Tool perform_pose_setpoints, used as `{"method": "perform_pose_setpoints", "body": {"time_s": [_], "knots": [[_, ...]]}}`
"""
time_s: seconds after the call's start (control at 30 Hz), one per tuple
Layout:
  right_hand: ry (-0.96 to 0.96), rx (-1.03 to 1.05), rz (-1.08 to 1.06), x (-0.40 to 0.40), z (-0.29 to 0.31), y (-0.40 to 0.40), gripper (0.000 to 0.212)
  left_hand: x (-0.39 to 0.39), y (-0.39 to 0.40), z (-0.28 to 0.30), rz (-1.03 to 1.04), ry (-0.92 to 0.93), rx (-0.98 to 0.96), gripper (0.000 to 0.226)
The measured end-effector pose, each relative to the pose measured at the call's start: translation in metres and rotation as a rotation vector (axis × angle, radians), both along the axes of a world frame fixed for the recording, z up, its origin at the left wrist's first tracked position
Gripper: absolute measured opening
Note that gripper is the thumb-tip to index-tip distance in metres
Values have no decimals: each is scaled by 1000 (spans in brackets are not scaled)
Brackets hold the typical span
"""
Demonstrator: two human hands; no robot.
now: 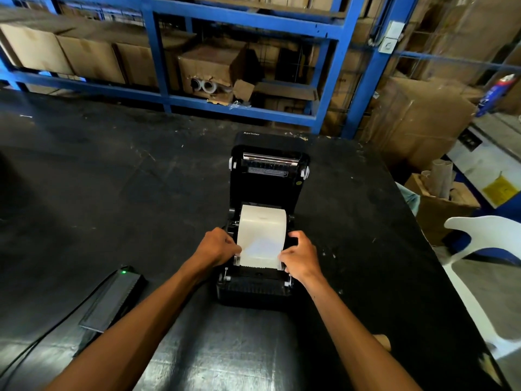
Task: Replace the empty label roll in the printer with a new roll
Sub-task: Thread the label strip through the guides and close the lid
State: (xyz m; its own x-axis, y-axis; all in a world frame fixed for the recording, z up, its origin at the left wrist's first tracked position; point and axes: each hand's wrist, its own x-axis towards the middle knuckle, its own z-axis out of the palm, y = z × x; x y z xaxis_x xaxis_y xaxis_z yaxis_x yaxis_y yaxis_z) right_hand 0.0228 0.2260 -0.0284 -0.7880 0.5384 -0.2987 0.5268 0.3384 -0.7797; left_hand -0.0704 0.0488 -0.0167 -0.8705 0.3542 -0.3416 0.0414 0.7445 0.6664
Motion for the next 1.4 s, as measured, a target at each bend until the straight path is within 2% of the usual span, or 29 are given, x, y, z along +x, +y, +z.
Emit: {"method": "perform_pose_setpoints", "body": {"time_s": [0.2,0.43,0.63,0.9,1.07,1.13,1.33,1.4], "knots": [[-13,52,49,-2,0,1,59,-3,-3,-5,22,3,9,13],[26,11,-19,-1,2,0,59,-2,-1,-6,49,20,43,13],[-19,-10,-1,0,6,3,61,-4,-3,-5,40,9,43,11],[17,253,37,1,-2,-6,53,5,0,-7,35,74,20,13],[-5,7,-84,-4,6,-2,58,7,-1,-6,121,71,69,14],[-33,-4,-67,-6,8,-1,59,7,-2,-7,126,68,81,14],[-45,248,36,-4,2,-5,51,10,0,-4,75,101,37,15],[-46,256,52,-3,1,-3,52,11,2,0,71,95,8,23]]}}
